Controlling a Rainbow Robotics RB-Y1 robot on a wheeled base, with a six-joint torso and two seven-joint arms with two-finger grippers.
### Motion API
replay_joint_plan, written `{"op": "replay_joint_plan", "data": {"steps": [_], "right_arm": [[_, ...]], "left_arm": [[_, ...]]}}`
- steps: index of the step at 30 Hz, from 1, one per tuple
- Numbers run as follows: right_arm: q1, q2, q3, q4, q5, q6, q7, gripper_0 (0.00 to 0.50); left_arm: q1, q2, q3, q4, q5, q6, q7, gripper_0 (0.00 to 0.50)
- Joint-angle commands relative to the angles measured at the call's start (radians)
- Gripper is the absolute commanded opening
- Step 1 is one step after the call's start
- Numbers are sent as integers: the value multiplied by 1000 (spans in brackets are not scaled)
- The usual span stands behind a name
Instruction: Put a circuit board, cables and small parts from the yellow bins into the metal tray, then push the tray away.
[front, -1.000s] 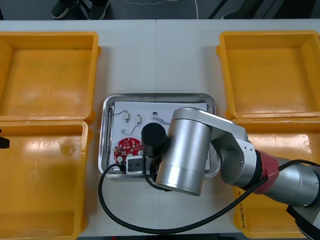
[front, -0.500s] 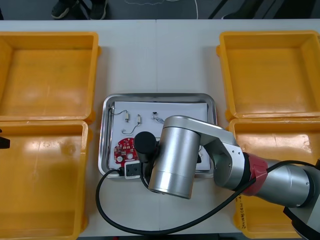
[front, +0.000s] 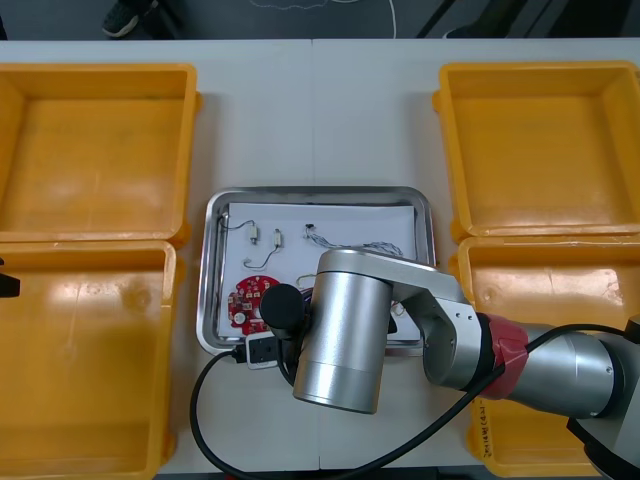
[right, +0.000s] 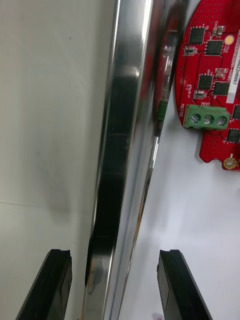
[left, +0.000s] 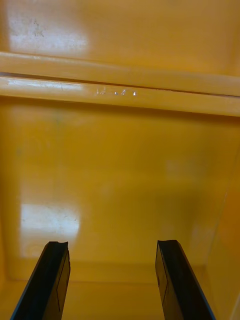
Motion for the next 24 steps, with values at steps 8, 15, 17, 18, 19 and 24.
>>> {"op": "replay_joint_plan", "data": {"steps": [8,15,17,18,19,24], "right_arm": [[-37,28,13,31,10,-43,36,432],[-37,31,13,36,9,-43,22,128],[-37,31,15,36,7,-41,14,70],[-37,31,13,36,7,-41,11,37],[-37,31,13,36,7,-41,10,21],[-37,31,13,36,7,-38,-6,0]], "left_arm": [[21,46,30,-32,8,6,-97,500],[21,46,30,-32,8,6,-97,500],[21,46,30,-32,8,6,-97,500],[21,46,30,-32,8,6,-97,500],[21,46,30,-32,8,6,-97,500],[21,46,30,-32,8,6,-97,500]]}}
